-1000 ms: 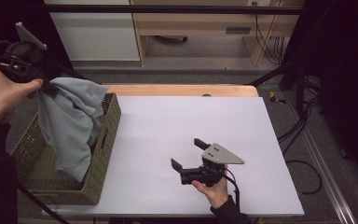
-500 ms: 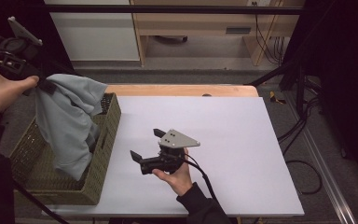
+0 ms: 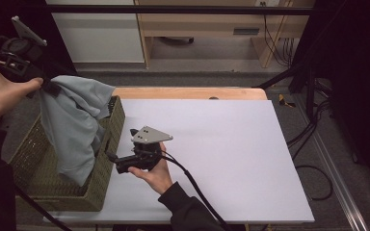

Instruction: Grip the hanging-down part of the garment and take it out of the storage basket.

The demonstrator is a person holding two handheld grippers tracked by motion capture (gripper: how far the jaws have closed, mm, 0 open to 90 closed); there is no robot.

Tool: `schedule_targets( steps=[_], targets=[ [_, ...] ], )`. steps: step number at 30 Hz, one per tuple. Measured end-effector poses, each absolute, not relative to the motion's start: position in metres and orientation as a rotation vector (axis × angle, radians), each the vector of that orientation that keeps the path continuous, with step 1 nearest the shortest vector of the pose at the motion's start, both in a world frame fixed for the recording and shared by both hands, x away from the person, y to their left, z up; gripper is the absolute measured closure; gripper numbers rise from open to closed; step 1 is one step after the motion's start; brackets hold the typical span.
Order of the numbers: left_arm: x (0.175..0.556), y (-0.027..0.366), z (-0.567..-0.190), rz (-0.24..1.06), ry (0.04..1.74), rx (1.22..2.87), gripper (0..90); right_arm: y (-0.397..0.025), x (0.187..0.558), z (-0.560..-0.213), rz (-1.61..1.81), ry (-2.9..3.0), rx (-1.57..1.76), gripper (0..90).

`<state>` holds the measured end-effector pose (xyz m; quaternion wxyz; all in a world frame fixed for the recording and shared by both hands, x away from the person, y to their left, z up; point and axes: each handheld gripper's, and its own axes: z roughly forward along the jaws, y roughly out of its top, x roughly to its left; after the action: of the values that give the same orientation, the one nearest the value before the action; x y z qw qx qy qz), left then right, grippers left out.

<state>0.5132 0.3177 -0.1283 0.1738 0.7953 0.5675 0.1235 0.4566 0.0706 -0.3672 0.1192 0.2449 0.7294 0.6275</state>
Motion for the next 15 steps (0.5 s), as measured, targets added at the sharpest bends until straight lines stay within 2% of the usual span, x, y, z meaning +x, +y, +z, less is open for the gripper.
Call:
schedule_targets(
  steps=[15],
  targets=[
    [0.512, 0.319, -0.128, 0.355, 1.597, 2.256, 85.4, 0.130, 0.472, -0.379, 1.861, 2.229, 0.676, 6.5]
  ],
)
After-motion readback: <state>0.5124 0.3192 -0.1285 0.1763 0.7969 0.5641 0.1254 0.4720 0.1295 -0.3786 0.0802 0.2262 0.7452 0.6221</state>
